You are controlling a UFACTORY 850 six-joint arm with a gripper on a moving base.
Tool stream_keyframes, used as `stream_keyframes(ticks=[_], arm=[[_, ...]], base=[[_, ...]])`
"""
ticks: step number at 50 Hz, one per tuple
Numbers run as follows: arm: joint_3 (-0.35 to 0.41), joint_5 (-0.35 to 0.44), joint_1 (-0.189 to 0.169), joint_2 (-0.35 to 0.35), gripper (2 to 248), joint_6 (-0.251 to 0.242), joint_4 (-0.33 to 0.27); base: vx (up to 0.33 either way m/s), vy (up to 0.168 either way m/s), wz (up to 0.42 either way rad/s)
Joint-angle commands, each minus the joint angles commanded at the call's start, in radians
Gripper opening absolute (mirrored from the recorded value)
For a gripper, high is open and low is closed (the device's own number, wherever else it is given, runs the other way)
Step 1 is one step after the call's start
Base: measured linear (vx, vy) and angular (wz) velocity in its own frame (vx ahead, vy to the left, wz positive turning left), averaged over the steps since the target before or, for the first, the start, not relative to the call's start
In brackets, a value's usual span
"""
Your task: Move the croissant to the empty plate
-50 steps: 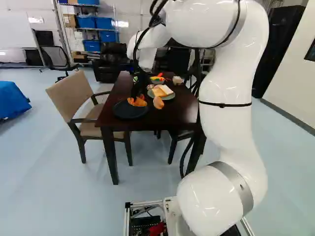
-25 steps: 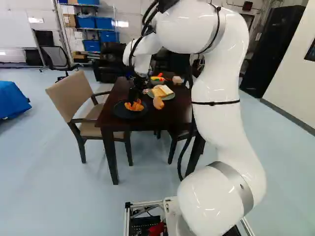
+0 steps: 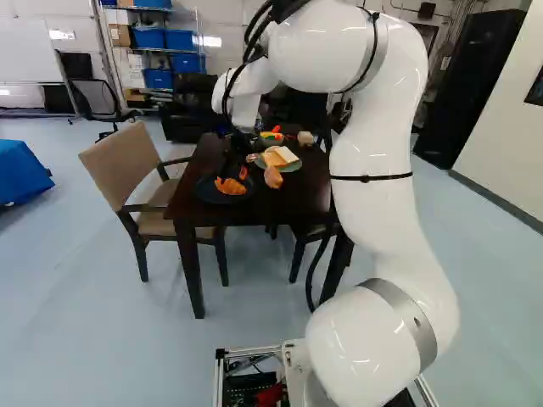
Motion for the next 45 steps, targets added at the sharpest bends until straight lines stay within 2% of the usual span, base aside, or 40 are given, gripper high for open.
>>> stream_keyframes(ticks=[3, 4, 16, 45], arm=[[0.0, 0.0, 0.0, 0.0, 208, 0.0, 0.0], [0.0, 0.0, 0.0, 0.0, 242, 0.0, 0.0], [0.002, 0.0, 0.0, 0.007, 247, 0.0, 0.0], [0.021, -0.024, 0.0, 0.088, 247, 0.0, 0.0]], base=[[0.0, 0.0, 0.0], [0.0, 0.0, 0.0], [0.0, 0.0, 0.0], [0.0, 0.0, 0.0]])
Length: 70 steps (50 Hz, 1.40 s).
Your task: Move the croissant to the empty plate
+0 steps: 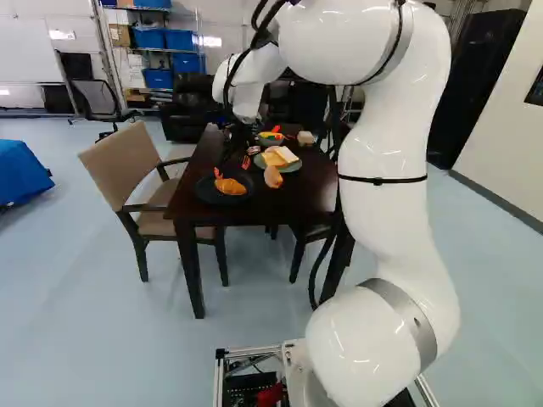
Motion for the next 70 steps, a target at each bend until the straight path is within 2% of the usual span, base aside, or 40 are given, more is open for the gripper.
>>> stream_keyframes(ticks=[31, 70], arm=[[0.004, -0.086, -0.009, 0.081, 247, 0.0, 0.0], [0.029, -0.055, -0.015, 0.108, 247, 0.011, -0.003]], base=[[0.0, 0.0, 0.0], [0.0, 0.0, 0.0]])
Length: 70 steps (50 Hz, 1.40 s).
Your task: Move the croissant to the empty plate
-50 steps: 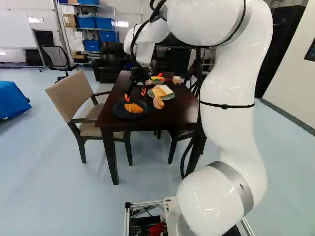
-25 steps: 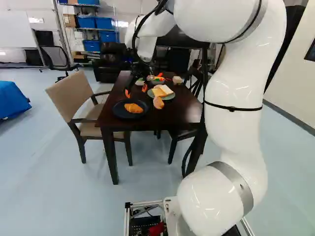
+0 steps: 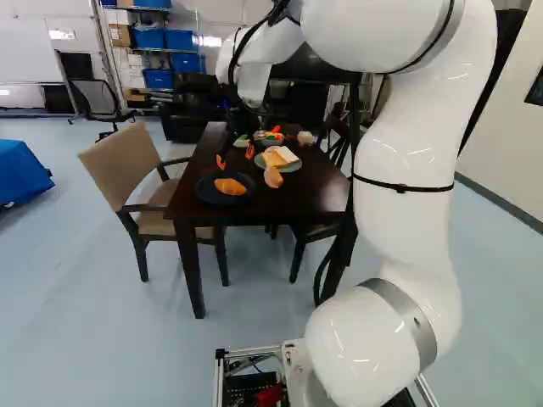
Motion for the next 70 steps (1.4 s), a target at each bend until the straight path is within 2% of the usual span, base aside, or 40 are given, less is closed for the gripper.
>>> stream_keyframes(ticks=[18, 35, 53, 70], arm=[[0.048, 0.066, -0.011, 0.023, 247, 0.023, -0.007], [0.118, 0.163, -0.027, 0.056, 247, 0.057, -0.018], [0.218, 0.299, -0.05, 0.104, 247, 0.105, -0.033], [0.336, 0.462, -0.077, 0.16, 247, 0.162, -0.051]], base=[[0.0, 0.0, 0.0], [0.0, 0.0, 0.0], [0.0, 0.0, 0.0], [0.0, 0.0, 0.0]])
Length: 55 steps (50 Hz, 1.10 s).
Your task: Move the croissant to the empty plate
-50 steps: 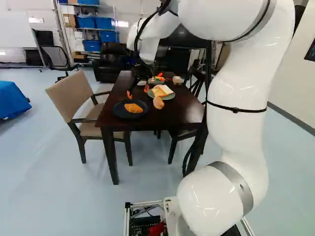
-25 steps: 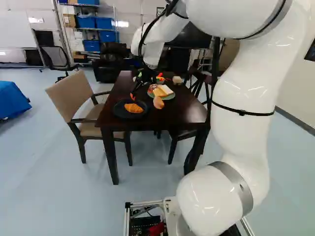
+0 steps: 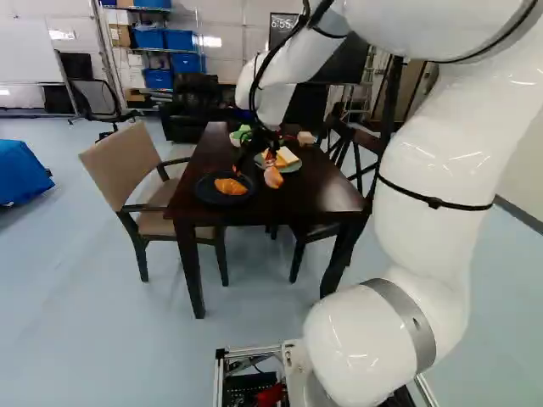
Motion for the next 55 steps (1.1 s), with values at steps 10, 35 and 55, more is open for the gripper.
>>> stream_keyframes(ticks=[10, 35, 55], arm=[[0.08, 0.111, -0.019, 0.038, 247, 0.039, -0.012], [0.32, 0.44, -0.074, 0.153, 247, 0.154, -0.048], [0.501, 0.689, -0.115, 0.239, 247, 0.241, -0.076]], base=[[0.0, 0.0, 0.0], [0.0, 0.0, 0.0], [0.0, 0.0, 0.0]])
